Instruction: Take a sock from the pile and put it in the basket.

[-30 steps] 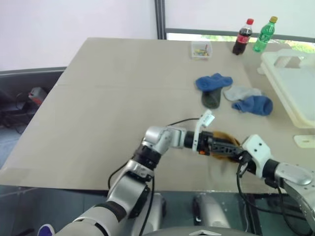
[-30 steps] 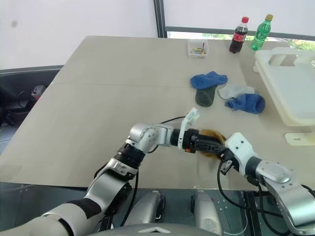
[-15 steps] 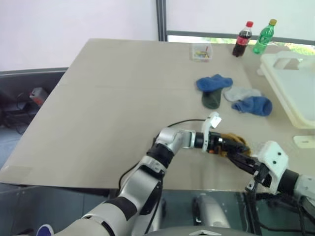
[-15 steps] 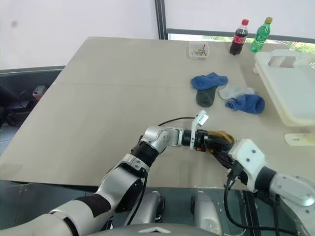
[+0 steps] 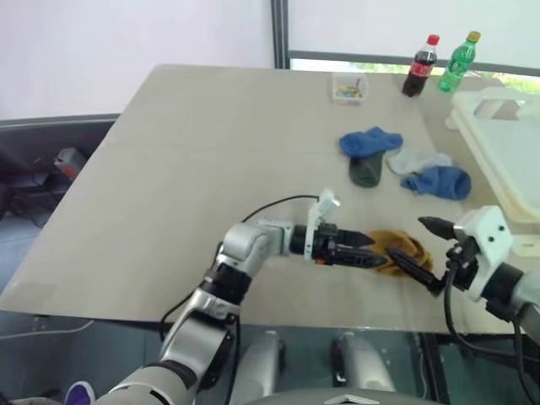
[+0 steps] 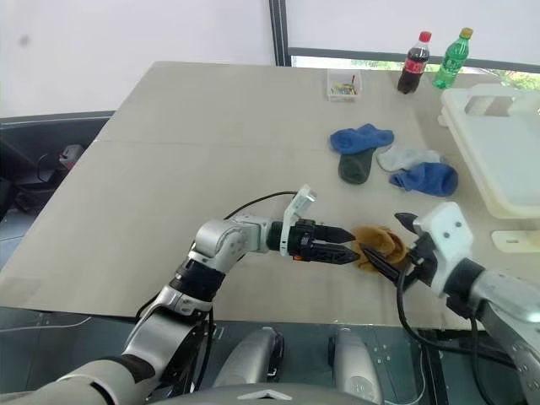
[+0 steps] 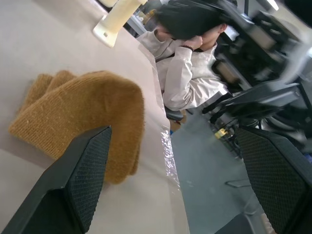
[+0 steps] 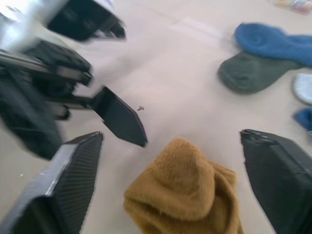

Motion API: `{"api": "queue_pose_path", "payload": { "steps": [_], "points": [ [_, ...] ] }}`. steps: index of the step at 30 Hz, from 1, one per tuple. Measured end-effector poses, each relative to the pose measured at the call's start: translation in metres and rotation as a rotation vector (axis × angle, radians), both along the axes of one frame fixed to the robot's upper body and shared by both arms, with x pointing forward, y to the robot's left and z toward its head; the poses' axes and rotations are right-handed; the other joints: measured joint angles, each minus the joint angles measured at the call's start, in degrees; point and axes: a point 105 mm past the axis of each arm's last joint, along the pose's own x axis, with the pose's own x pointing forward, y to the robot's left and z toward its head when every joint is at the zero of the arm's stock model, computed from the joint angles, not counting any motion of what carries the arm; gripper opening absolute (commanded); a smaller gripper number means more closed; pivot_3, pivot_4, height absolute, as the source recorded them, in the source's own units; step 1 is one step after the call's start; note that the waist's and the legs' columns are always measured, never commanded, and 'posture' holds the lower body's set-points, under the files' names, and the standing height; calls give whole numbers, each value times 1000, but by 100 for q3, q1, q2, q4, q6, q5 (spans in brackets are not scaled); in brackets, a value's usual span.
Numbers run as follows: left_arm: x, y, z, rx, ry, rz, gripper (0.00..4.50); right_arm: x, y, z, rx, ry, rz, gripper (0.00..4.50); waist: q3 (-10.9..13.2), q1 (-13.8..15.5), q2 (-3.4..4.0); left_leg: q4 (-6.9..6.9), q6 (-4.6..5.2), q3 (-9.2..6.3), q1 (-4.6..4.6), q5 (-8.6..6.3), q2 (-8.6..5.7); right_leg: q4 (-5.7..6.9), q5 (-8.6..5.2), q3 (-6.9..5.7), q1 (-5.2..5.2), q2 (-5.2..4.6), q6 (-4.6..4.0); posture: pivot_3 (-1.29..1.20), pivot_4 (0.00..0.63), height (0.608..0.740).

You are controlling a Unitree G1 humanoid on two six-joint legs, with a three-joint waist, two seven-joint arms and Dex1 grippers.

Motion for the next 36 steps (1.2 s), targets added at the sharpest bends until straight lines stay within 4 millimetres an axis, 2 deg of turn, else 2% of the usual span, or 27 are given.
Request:
{"api": "queue_pose_path", "payload": {
  "steps": [2,3,4,8,11,16,20,21,24,25,27,29,31,32,33,36],
  "points": [
    [0,12,2,12,-63,21,4338,9,-2,-10,-35,47,-8,4480,1,-7,2,-4,0,2,-1,0,2,0,-1,3,-4,1,-3,0,150,740],
    [0,17,3,20,-87,31,4338,12,-7,-16,-51,69,-31,4480,2,-1,4,-8,0,5,-1,0,1,0,-2,6,-6,0,-7,0,150,740],
    [1,33,1,56,-182,63,4338,19,-19,-29,-86,125,-86,4480,2,-5,5,-11,-1,9,0,0,3,-2,-4,10,-8,0,-11,0,150,740],
    [1,60,-7,116,-326,109,4338,24,-34,-47,-111,213,-155,4480,4,11,9,-24,0,13,-4,0,2,-11,-6,15,-14,-4,-15,0,150,740],
    [-4,74,-5,140,-439,100,4338,27,-35,-52,-107,245,-158,4480,4,20,9,-25,0,13,-6,0,2,-20,-6,12,-13,-8,-16,0,150,740],
    [0,96,8,144,-526,137,4338,23,-32,-57,-77,302,-119,4480,3,13,8,-25,1,11,-6,-1,5,-23,-5,5,-11,-4,-14,0,150,740],
    [0,105,17,133,-570,139,4338,22,-30,-60,-83,332,-87,4480,3,4,8,-27,3,13,-4,-1,6,-24,-1,5,-10,0,-6,0,150,740],
    [-1,107,18,130,-573,137,4338,22,-31,-61,-94,335,-81,3955,3,3,8,-27,3,13,-3,-1,6,-25,0,5,-10,0,-4,0,150,740],
    [-3,110,22,119,-596,140,4338,21,-28,-64,-120,344,-37,3021,-1,8,1,-27,3,9,2,-2,7,-29,1,0,-3,2,-2,0,150,740],
    [-4,110,22,119,-600,139,4338,20,-27,-65,-122,342,-28,2178,-2,10,0,-27,3,7,8,-2,7,-35,0,-2,6,1,-3,0,150,740],
    [-4,111,20,120,-596,143,4338,20,-24,-66,-121,343,-11,1874,-5,6,-5,-27,4,7,14,-2,9,-44,-2,-4,16,2,-6,0,150,740],
    [-3,109,20,114,-598,159,4338,20,-22,-66,-131,334,-2,1118,-13,6,-17,-26,4,-3,23,-2,12,-59,-8,-15,35,2,-15,0,150,740],
    [-2,107,21,100,-601,175,4338,20,-22,-66,-134,329,-1,809,-17,7,-24,-24,4,-6,23,-2,12,-61,-8,-17,39,2,-15,0,150,740],
    [-1,104,22,87,-605,185,4338,21,-22,-65,-130,324,-4,276,-18,8,-27,-23,4,-7,23,-2,11,-61,-7,-18,39,1,-15,0,150,740],
    [-1,103,22,80,-608,190,4338,22,-22,-63,-120,315,-10,19,-19,7,-28,-23,4,-8,23,-2,12,-61,-6,-19,39,2,-14,0,150,740],
    [2,99,27,61,-626,206,4338,31,-19,-60,-13,276,-70,3,-18,-6,-27,-24,4,-8,20,-2,13,-60,1,-18,35,4,-11,0,150,740]
  ]
}}
